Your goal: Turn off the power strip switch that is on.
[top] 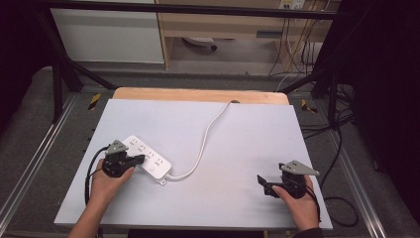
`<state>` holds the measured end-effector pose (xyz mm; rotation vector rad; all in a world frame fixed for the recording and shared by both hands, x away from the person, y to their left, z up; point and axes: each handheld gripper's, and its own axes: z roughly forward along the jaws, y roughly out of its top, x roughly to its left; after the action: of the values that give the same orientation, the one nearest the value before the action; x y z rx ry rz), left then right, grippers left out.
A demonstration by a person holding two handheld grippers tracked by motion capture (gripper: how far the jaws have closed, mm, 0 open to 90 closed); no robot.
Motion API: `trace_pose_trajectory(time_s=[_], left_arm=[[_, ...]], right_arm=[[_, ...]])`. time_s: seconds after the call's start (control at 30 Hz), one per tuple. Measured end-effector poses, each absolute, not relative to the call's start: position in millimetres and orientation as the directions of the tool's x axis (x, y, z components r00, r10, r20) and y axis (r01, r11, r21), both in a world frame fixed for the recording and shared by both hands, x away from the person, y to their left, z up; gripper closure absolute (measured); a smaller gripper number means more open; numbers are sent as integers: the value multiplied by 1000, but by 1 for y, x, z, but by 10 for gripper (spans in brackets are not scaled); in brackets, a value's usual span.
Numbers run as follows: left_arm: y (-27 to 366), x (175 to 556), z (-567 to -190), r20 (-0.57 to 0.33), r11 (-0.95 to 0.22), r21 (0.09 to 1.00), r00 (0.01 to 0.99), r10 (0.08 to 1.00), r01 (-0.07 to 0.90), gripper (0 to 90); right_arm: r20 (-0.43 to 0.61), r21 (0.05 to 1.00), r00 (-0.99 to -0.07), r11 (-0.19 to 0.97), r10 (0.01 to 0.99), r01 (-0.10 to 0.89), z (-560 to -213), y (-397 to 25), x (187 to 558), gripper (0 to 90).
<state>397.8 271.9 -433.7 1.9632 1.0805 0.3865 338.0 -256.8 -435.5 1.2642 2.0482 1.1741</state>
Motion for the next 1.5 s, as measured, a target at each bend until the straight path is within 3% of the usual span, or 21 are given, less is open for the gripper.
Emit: trace_pose_trajectory(time_s=[1.5], left_arm=[[272, 397, -433, -148, -264, 784, 582, 800, 561, 900]], right_arm=[[54, 845, -470, 211, 881, 492, -436, -257, 338, 59]])
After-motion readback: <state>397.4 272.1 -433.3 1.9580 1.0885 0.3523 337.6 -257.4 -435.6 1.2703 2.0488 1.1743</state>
